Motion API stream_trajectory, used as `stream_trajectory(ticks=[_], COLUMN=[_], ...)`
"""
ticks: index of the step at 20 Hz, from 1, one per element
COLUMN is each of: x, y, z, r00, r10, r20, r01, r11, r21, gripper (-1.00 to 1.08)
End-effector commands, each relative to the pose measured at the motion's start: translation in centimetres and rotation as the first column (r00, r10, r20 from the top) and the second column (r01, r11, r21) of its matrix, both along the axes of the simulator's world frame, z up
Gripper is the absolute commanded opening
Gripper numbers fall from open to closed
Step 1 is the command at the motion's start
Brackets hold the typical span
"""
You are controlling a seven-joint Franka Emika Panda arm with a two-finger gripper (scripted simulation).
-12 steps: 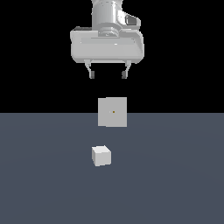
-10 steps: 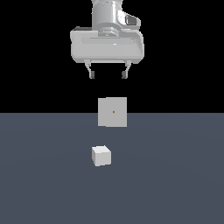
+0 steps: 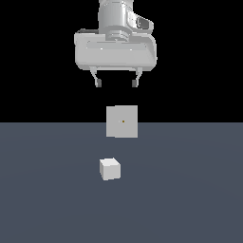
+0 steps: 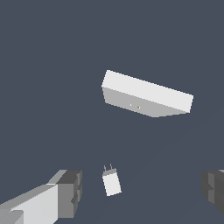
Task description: Plug the charger into the wall socket.
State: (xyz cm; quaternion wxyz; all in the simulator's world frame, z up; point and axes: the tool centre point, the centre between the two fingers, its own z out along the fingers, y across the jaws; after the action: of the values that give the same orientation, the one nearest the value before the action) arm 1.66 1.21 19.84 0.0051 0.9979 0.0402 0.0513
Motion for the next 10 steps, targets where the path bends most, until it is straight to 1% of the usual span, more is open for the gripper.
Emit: stream_trajectory(ticks=[1,10], x=[-0.5,-3.0], y=[0.1,0.5], z=[-0.5,-3.7], r00=[1.0,0.995], r10=[0.011,0.076], r20=[0.01,0.069], r01=[-0.011,-0.077], r11=[1.0,0.997], r21=[0.002,0.014], gripper=[1.0,1.0])
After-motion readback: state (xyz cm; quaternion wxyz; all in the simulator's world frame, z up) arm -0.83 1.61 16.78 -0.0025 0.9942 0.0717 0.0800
